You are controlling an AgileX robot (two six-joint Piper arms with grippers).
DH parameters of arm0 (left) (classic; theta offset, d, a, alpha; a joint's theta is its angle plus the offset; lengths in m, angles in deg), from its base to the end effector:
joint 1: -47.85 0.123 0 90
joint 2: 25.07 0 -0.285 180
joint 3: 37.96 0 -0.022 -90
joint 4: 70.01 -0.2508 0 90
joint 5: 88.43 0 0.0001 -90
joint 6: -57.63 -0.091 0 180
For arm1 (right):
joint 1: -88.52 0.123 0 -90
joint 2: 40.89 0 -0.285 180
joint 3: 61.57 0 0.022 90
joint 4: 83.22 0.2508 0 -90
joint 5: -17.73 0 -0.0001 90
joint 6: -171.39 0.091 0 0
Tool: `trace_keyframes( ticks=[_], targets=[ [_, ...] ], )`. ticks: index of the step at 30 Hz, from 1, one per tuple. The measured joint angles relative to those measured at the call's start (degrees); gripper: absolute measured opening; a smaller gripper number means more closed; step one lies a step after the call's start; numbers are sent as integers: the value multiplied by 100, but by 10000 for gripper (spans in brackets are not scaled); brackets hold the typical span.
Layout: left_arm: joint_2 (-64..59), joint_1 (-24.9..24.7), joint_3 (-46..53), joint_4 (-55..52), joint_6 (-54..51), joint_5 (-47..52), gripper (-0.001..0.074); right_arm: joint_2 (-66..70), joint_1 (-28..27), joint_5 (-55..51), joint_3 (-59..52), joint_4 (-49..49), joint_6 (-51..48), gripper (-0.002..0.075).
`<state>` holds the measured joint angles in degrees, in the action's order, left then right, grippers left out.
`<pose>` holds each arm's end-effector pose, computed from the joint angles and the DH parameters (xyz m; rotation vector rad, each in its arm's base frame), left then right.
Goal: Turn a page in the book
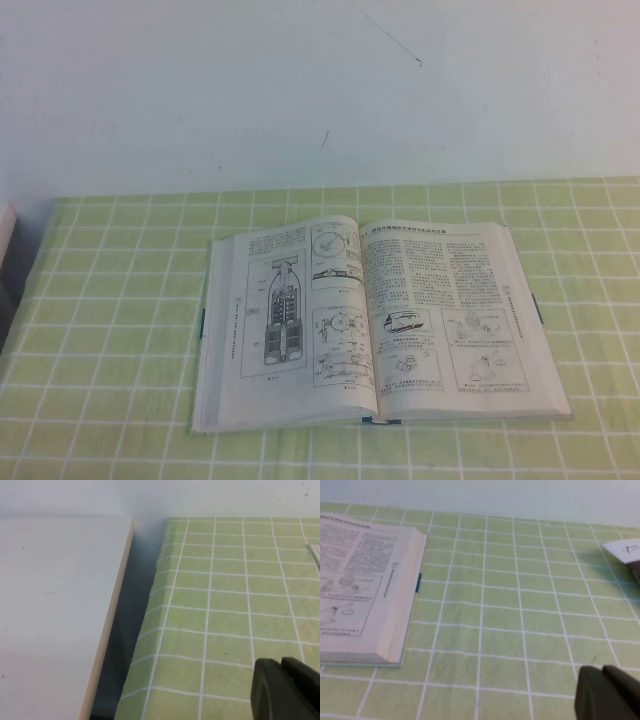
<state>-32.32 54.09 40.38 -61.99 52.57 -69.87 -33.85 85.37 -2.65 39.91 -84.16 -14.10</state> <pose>0.0540 0.0018 0.1781 -0.1076 1.8114 0.0054 0.0529 -0.0034 0.1742 -0.0480 1.8501 -0.1211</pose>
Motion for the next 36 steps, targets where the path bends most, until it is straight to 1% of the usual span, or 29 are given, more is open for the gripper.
trace_keyframes(
  ticks=[10, 18, 20, 22, 23, 25, 27, 29, 31, 33, 36],
  targets=[
    [0, 0, 0, 64, 0, -21, -4, 0, 0, 0, 0, 0, 0, -3],
    [0, 0, 0, 338, 0, -21, -4, 0, 0, 0, 0, 14, 0, -3],
    [0, 0, 0, 561, 49, -33, -4, 0, 0, 12, 0, 94, 76, -3],
    [0, 0, 11, 1047, 332, -168, -4, 0, 0, 25, 0, 405, 228, -3],
    [0, 0, 23, 1313, 471, -229, -4, 0, 0, 53, 0, 753, 333, -3],
    [0, 0, 22, 2173, 883, -499, -4, 0, 0, 93, -11, 1553, 548, -3],
    [0, 0, 22, 3077, 1246, -811, -4, 0, 0, 131, -34, 2619, 852, -3],
    [0, 0, 22, 4010, 1422, -1122, -4, 0, 0, 179, -34, 3905, 1060, -3],
    [0, 0, 22, 4712, 1497, -1389, -4, 0, 0, 258, -34, 4534, 1131, -3],
    [0, 0, 22, 5020, 1497, -1532, -4, 0, 0, 296, -34, 4897, 1117, -3],
    [0, 0, 22, 5204, 1483, -1648, -4, 0, 0, 309, -34, 5052, 829, -3]
  ],
)
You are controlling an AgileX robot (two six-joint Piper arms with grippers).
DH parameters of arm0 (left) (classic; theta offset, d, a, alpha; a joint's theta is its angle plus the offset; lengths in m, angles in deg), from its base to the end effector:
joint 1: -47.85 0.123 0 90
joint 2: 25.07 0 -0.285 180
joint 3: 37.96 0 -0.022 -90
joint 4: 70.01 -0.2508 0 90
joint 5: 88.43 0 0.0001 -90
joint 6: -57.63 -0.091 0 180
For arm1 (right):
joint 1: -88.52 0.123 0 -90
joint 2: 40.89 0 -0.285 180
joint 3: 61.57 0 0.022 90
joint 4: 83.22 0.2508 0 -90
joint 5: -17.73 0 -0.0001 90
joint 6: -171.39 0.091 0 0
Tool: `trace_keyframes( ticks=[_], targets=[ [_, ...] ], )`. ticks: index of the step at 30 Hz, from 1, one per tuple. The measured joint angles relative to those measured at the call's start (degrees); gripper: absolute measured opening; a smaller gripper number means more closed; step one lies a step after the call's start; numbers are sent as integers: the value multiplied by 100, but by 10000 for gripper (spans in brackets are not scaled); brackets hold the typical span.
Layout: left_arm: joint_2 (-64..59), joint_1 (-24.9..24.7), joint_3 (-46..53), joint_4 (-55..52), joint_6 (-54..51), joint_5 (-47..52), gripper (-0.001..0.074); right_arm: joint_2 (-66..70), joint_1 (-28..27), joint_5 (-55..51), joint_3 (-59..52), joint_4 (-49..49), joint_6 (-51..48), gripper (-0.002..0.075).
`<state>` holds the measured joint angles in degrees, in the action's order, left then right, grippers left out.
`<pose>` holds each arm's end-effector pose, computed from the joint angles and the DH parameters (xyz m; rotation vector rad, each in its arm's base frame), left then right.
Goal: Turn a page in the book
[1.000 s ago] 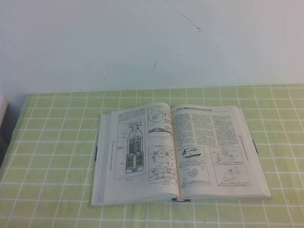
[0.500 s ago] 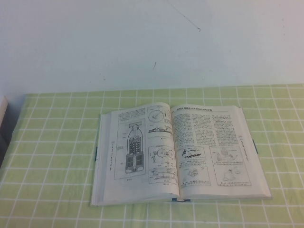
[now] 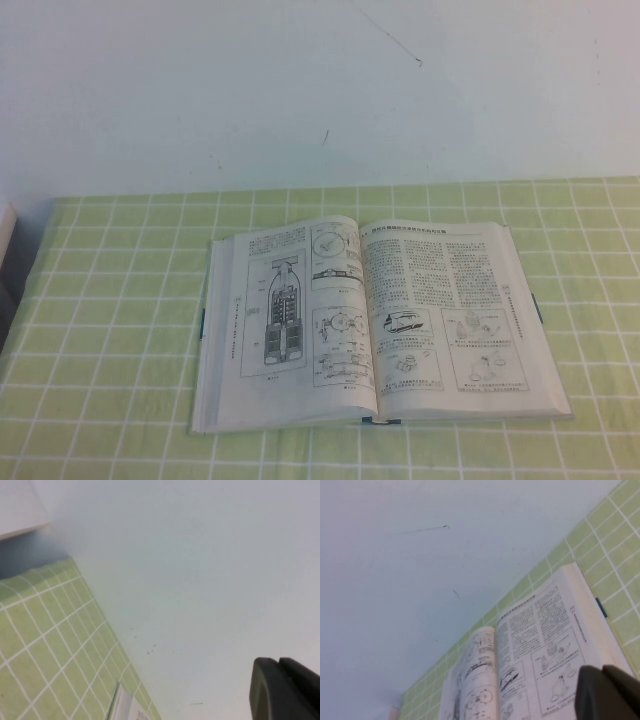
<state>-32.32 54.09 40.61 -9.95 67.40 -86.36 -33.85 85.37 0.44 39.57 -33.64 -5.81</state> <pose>0.0566 0.0032 0.2041 -0.9563 1.2654 -0.9037 0.0547 0.0177 0.1865 0.6419 1.6423 0.8106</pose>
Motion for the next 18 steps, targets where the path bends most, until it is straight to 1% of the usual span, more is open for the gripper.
trace_keyframes(
  ticks=[3, 8, 14, 18],
  targets=[
    [0, 0, 0, 53, -149, -9, -4, 0, 0, 0, 0, 42, -373, -3],
    [0, 0, 0, 66, -445, -10, -4, 0, 0, 13, 0, 56, -695, -3],
    [0, 0, 0, 124, -552, 171, -4, 0, 0, 27, 0, 66, -1942, -3],
    [0, 0, 0, 124, -977, 385, -4, 126, 0, -17, 145, 43, -2328, -3]
  ],
)
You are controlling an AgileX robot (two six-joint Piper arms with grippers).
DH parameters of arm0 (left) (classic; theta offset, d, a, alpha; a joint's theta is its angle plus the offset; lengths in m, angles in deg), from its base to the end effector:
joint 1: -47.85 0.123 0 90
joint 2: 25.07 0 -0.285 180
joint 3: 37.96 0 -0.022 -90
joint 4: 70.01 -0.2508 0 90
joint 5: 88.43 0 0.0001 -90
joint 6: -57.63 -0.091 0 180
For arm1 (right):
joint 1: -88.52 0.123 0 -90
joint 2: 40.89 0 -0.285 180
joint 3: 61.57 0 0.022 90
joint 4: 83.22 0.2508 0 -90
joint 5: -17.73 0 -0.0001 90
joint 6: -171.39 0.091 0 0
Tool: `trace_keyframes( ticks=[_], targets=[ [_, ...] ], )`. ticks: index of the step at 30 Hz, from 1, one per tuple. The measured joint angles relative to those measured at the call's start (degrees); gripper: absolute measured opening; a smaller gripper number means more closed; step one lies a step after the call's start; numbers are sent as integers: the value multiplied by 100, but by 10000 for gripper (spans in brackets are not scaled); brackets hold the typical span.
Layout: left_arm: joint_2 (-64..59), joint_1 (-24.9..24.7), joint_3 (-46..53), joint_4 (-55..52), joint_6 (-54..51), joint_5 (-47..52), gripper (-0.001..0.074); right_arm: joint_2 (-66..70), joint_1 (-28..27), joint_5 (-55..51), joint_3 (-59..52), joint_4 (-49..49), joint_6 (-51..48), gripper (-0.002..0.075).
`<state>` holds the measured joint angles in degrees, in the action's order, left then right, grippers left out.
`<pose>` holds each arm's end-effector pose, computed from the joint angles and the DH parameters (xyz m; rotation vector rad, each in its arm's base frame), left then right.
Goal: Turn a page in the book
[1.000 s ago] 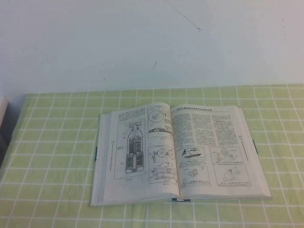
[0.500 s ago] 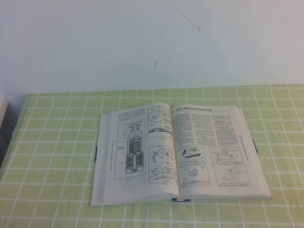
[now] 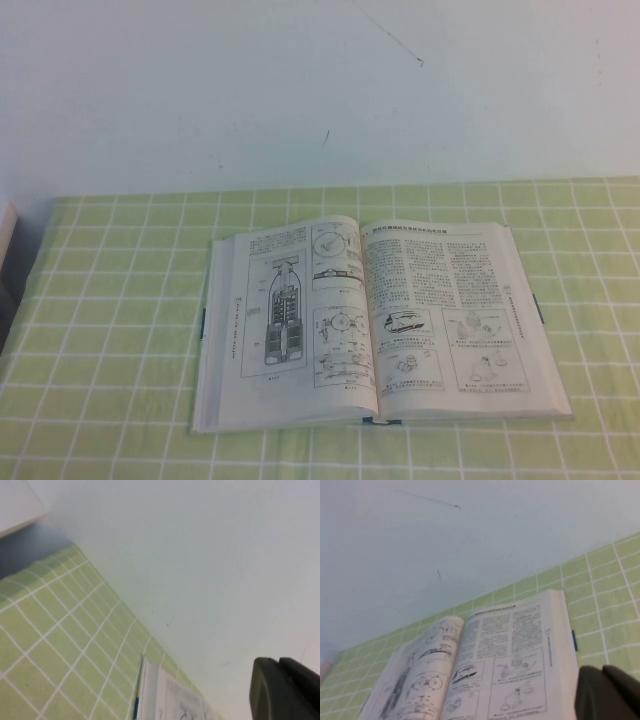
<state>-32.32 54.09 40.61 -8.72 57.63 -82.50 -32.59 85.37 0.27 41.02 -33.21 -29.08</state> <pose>0.0570 -0.0022 0.2012 -0.8289 1.3773 -0.8225 0.0554 0.0180 0.1938 0.2929 1.6943 0.5220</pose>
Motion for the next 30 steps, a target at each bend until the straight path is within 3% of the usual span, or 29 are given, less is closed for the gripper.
trace_keyframes(
  ticks=[5, 13, 18, 24, 30],
  targets=[
    [-367, 0, -439, -274, -1136, 968, -4, 1144, 0, -329, 952, -725, -929, -3],
    [-2557, 0, -2651, -1772, -2425, 2709, -4, 3602, 5, -2043, 3122, -2684, -1414, -3],
    [-3865, -122, -3795, -2048, -2832, 3263, -4, 4632, 34, -2578, 4126, -2794, -1414, -3],
    [-5214, -726, -4700, -2337, -3023, 3345, -4, 5657, 34, -3026, 4902, -2775, -1414, 5],
    [-6484, -1529, -5253, -2735, -2859, 3345, -4, 6578, 34, -3191, 5309, -2348, -1433, 142]
  ],
)
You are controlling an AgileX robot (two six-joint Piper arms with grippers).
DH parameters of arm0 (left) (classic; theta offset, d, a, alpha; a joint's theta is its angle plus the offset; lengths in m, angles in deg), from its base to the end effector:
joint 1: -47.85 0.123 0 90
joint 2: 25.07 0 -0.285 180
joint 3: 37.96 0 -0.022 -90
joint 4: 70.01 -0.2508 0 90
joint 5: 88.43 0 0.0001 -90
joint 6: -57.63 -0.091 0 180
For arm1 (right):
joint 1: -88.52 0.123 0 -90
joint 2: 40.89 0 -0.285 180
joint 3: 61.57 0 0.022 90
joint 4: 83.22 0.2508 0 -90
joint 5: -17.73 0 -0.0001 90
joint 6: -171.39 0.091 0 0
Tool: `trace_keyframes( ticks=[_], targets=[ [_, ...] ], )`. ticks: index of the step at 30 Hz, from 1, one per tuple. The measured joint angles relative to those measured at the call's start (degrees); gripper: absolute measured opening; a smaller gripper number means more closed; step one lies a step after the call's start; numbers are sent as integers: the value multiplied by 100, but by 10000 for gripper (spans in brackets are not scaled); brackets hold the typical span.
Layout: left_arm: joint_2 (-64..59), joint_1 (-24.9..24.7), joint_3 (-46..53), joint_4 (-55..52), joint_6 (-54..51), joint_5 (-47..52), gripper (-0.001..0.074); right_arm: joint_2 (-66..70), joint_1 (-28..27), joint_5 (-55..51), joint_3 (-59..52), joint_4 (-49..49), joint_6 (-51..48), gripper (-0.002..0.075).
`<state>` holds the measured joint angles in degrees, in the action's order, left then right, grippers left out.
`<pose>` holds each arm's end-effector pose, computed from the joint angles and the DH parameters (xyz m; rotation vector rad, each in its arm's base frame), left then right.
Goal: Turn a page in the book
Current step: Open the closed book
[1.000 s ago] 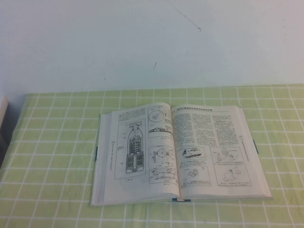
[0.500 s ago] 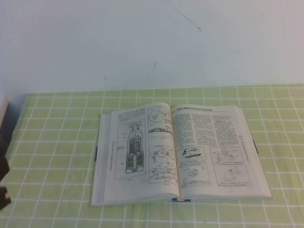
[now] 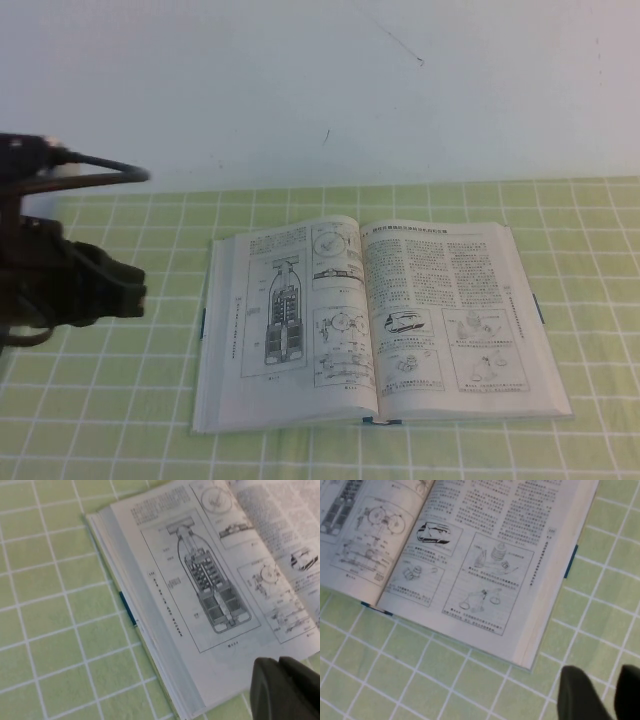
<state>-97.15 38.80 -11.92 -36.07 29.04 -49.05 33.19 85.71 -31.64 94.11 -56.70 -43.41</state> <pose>0.2186 -0.0675 0.3231 0.3875 2.2674 -0.4888 0.2239 0.0199 0.3124 -0.4361 2.4279 0.2899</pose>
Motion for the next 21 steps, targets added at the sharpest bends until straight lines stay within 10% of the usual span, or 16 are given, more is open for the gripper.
trace_keyframes(
  ticks=[21],
  targets=[
    [-3928, -2052, -2398, -1071, 1029, -521, -4, 2149, 66, -55, 1092, 250, -96, 247]
  ],
)
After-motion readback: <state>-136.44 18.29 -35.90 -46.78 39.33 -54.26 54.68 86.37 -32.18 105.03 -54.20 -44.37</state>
